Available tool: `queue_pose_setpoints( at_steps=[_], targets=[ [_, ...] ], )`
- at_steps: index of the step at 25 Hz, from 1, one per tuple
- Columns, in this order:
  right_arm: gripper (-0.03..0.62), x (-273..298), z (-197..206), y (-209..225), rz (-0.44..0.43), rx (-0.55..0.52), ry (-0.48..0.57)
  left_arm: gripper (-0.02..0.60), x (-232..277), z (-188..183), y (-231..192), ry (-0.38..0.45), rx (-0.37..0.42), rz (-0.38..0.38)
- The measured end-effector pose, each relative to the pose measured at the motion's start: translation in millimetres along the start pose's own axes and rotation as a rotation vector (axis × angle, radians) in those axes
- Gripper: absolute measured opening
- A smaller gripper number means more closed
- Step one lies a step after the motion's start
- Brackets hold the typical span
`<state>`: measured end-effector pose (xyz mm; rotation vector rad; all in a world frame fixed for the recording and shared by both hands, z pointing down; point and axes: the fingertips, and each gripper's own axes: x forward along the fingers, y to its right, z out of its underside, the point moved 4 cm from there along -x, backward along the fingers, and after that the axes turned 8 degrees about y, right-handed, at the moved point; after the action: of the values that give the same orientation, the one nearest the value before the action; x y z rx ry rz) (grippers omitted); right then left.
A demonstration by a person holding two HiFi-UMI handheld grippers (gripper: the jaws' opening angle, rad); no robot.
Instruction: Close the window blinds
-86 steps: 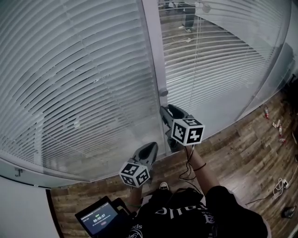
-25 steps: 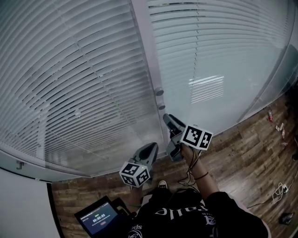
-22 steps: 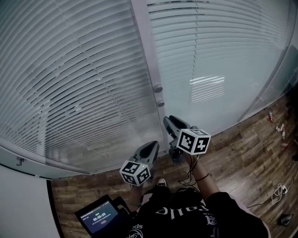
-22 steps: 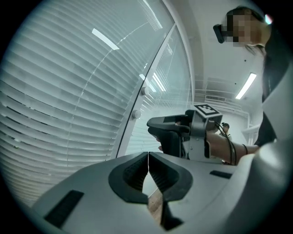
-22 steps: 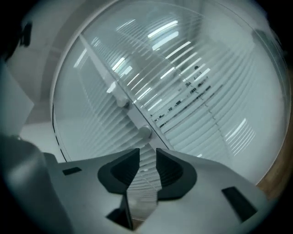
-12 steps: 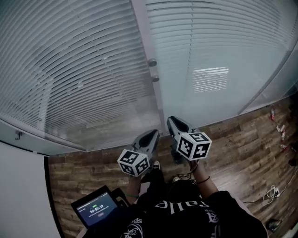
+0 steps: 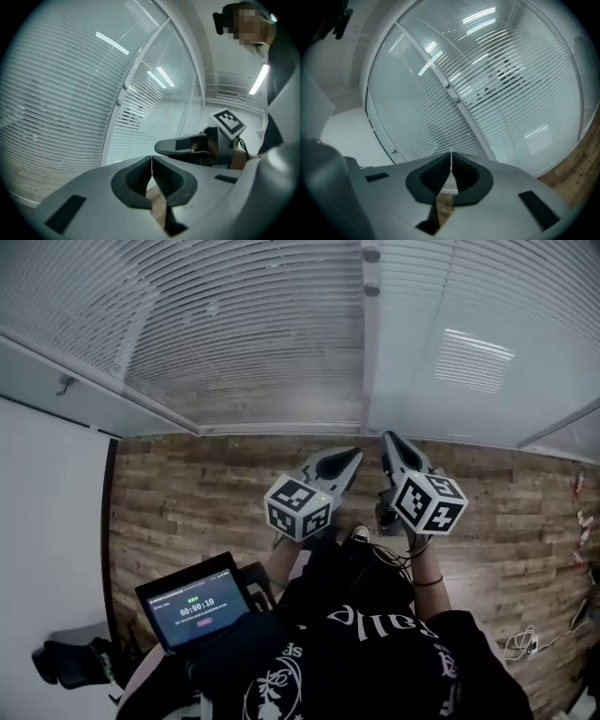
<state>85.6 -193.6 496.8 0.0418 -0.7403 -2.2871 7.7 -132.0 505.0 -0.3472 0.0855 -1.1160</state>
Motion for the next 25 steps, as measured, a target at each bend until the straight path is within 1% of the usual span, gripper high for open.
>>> queue_pose_setpoints(
  at_steps=[3,6,11,16,22,25],
  targets=[
    [0.025,-18.9,12.6,-14.3,-0.005,-0.005,-0.001,0.005,-25.1,3.9,11.1,0.009,-0.001,-0.016],
    [0.025,-34.4,27.7,-40.0,-0.016,-0.021,-0.004,0.005,-57.8,6.7,14.1,0.026,-0.007,-0.029],
    [0.025,-67.1,66.3,-88.5,-0.019,-0.046,-0.002,0.005,-119.6,17.1,24.9,0.048,-0.010,-0.010],
    [0.025,-96.6,122.3,-155.0,-0.019,-0.034,0.010,0.005,-211.2,34.1,29.5,0.066,-0.021,0.010],
    [0.025,-154.9,191.5,-221.3,0.051,-0.025,0.025,0.005,-331.9,69.3,43.2,0.063,-0.067,0.021],
    [0.025,-189.6,224.4,-252.5,0.073,-0.036,0.022,0.005,-380.0,85.9,50.1,0.066,-0.093,0.020]
  ],
)
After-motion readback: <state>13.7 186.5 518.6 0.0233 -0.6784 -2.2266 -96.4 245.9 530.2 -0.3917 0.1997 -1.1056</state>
